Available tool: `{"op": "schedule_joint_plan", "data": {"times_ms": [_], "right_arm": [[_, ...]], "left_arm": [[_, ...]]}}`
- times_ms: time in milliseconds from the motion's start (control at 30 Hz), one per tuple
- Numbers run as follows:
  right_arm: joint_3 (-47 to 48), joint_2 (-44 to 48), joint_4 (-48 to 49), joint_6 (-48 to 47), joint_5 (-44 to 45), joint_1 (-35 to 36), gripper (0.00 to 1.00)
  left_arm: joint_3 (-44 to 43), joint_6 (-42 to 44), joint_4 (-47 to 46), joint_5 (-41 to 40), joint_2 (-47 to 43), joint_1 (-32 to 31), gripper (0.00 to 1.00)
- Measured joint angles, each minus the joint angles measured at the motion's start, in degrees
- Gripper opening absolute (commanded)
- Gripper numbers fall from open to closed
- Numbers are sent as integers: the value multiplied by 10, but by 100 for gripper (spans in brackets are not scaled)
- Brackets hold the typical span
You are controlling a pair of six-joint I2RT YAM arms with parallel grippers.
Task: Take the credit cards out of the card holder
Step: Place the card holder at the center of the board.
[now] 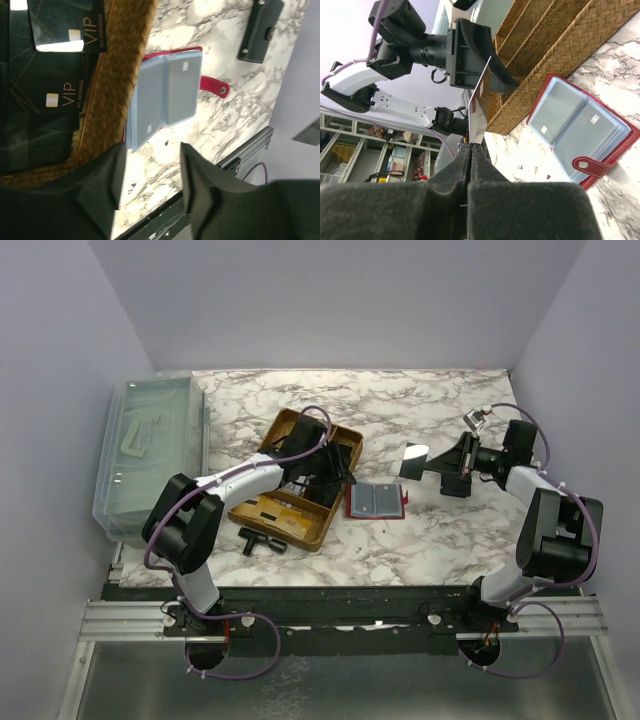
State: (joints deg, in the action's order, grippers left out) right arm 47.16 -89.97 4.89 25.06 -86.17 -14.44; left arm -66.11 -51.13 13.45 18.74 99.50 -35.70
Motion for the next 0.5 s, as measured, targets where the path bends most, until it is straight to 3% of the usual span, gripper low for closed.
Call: {"op": "schedule_joint_plan", "data": {"times_ms": [167, 500], "right_arm": [[-1, 0, 11, 9, 0, 17, 0], [-8, 0, 41, 37, -1, 46, 0]], "left_arm": [[2, 2, -53, 18, -21, 1, 74], [53, -122, -357, 113, -6, 1, 76]]}}
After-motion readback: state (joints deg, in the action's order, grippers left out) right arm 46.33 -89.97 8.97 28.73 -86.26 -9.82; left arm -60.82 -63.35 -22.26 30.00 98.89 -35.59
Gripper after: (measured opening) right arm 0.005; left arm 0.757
